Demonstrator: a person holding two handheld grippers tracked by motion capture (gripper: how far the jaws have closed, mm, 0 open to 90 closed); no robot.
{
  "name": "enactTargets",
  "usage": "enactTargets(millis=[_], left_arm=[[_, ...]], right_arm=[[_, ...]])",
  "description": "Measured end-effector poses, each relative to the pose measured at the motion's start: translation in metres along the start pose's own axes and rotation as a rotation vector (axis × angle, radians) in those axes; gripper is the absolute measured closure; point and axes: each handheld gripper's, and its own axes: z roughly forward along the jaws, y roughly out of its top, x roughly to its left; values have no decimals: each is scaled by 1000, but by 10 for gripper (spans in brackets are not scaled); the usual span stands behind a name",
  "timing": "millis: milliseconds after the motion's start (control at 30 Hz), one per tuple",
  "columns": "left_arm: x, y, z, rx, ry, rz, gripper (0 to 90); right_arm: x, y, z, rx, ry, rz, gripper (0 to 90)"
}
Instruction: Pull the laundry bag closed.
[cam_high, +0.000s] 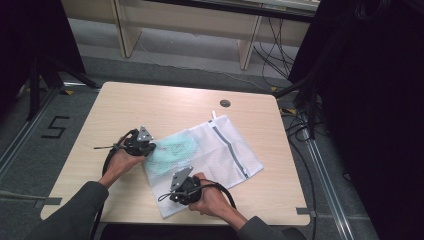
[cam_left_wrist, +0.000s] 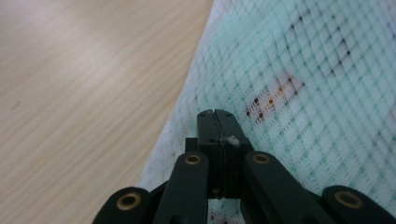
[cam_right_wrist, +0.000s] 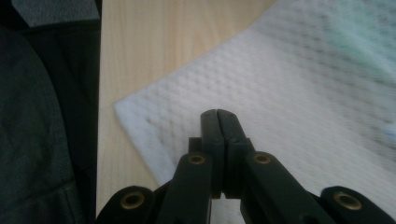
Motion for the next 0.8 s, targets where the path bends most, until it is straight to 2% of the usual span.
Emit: enactTargets(millis=[33,100,133,167,200,267,300,367,433,500,533,633,667,700,733,767,800], left_arm=[[0,2,-5,-15,-16,-17,891],[-4,3,-16,-38,-37,-22,889],[-8,3,-21,-44,-56,-40,890],[-12,1,-27,-42,-85,-47,890],[-19,-1,-31,-59,-117,-80,889],[-34,-7,-38,-64,-171,-113,890],[-43,-10,-41,-64,-185,-109,890],[-59,-13,-48,-46,-189,-64,891],[-73,-16,-52,-35,-211,-59,888],[-82,-19,-52,-4,-216,-39,885],[-83,-20,-50,17,-223,-16,880],[-78,-25,-40,59,-203,-15,877],[-76,-26,-38,75,-189,-22,882],[-73,-27,-35,80,-184,-25,887],[-71,-28,-32,86,-178,-46,892],[-69,-28,-30,93,-178,-40,894],[-69,-28,-29,95,-171,-43,895]], right_arm=[[-2,-1,-7,-8,-12,29,900],[-14,-6,-22,-39,-58,6,900],[-23,-17,-38,-46,-105,64,900],[-23,-17,-38,-46,-105,64,900],[-30,-24,-46,-47,-129,59,900],[-40,-40,-58,-51,-165,106,900],[-45,-48,-63,-40,-186,122,900],[-52,-63,-70,-26,-213,155,900],[-58,-83,-74,9,-233,214,900],[-59,-88,-74,25,-239,220,900],[-61,-92,-74,33,-241,224,900],[-67,-99,-73,58,-237,203,900],[-65,-100,-72,68,-237,236,900],[-65,-100,-72,87,-226,234,900],[-66,-100,-71,95,-225,213,900],[-64,-99,-70,103,-220,227,900],[-64,-99,-69,110,-220,216,900]])
